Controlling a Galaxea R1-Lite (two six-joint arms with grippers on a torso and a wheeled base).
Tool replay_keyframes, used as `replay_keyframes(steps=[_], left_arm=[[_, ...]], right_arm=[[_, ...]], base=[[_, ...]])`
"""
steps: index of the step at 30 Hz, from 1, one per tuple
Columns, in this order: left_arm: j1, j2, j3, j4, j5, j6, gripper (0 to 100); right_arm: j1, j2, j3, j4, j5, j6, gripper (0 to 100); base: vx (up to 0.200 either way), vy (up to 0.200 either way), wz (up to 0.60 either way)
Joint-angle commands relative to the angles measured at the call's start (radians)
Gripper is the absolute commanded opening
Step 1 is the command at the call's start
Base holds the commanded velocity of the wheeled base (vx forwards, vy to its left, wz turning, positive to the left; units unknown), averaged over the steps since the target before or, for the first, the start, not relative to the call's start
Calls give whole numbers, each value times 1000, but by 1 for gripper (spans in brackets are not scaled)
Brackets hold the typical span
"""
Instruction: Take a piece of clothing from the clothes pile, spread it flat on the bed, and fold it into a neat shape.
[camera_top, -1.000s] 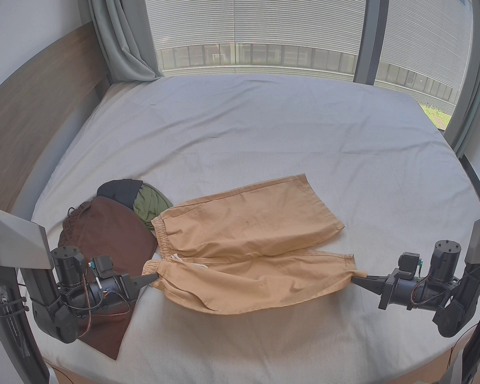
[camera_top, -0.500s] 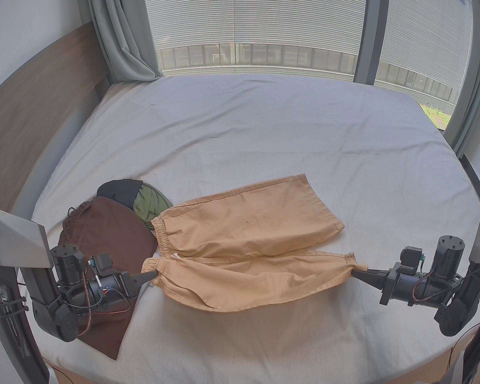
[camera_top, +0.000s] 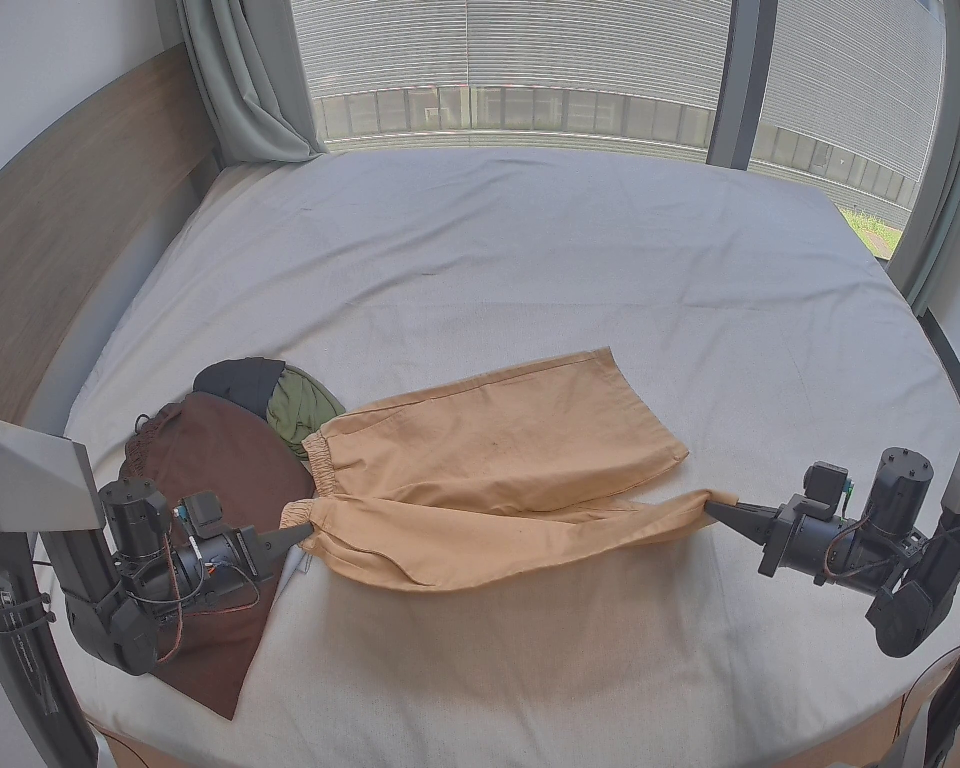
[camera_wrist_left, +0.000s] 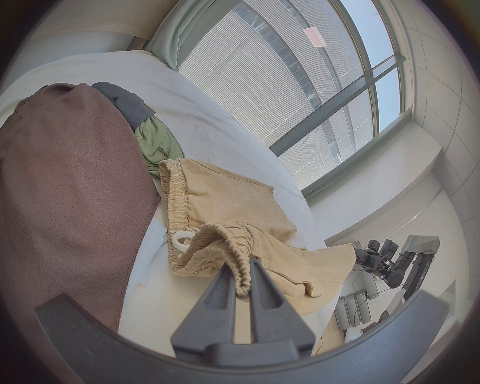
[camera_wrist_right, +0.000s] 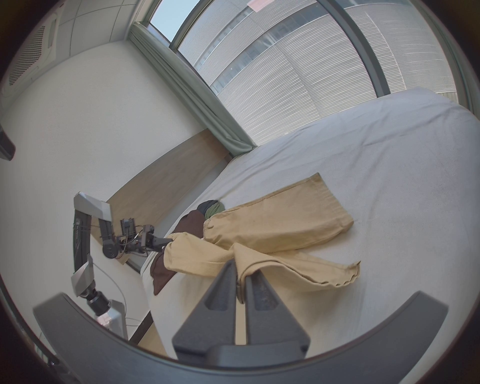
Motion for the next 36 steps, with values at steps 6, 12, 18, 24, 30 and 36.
replay_keyframes(steps=[6, 12, 18, 24, 30, 36], left_arm=[[1, 0, -19, -1, 11, -10, 0], [1, -2, -25, -1, 33, -25, 0], [6, -2, -39, -1, 36, -30, 0], [10, -2, -60, -1, 37, -62, 0], [7, 0, -80, -1, 68, -82, 0], [0, 0, -101, -1, 80, -105, 0]], right_arm=[[26, 2, -60, -1, -42, 12, 0], [29, 8, -97, -1, -55, 13, 0], [49, 29, -163, -1, -92, 39, 0], [57, 83, -220, -1, -105, 48, 0], [57, 91, -248, -1, -106, 50, 0], [57, 92, -281, -1, -106, 59, 0]], base=[[0, 0, 0], [0, 0, 0], [0, 0, 0], [0, 0, 0], [0, 0, 0], [0, 0, 0]])
